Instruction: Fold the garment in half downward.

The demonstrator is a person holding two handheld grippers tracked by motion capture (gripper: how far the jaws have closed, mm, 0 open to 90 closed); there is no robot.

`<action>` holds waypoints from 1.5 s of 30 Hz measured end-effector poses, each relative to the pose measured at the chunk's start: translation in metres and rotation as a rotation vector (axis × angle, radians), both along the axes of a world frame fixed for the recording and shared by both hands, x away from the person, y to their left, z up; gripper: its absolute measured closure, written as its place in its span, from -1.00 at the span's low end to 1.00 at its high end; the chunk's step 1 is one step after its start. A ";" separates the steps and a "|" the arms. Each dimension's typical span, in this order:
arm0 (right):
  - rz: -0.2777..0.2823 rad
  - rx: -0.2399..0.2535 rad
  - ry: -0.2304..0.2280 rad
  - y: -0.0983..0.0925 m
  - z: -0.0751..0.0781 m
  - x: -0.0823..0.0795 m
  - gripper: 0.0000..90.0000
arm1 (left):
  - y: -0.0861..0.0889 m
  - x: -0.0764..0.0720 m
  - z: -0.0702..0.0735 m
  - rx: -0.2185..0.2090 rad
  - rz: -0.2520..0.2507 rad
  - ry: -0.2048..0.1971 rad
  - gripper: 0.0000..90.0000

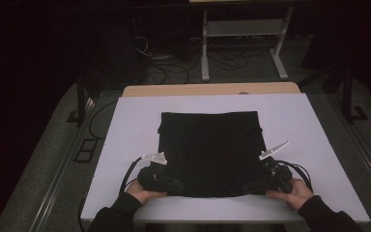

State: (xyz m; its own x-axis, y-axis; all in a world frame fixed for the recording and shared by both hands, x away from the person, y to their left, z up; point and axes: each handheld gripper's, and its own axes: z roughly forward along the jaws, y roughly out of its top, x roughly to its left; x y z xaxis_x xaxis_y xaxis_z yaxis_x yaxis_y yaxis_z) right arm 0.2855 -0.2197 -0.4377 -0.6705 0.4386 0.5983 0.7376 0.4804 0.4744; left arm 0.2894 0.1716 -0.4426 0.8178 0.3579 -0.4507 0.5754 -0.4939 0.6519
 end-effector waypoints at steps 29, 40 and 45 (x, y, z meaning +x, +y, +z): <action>-0.146 0.021 -0.117 -0.014 0.016 0.000 -0.32 | 0.007 -0.003 0.024 -0.031 0.100 -0.074 -0.16; -0.209 0.037 -0.184 -0.018 0.032 0.011 -0.94 | 0.022 0.000 0.028 -0.027 0.185 -0.017 -0.67; -0.207 0.030 -0.199 -0.017 0.035 0.012 -1.00 | 0.031 -0.001 0.027 -0.036 0.228 -0.010 -0.70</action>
State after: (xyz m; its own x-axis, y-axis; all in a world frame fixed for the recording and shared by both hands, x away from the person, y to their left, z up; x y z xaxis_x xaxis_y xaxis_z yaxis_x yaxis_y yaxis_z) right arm 0.2973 -0.2366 -0.4024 -0.6741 0.5628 0.4783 0.7094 0.3131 0.6314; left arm 0.2884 0.2027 -0.4157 0.7218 0.5178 -0.4591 0.6632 -0.3279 0.6728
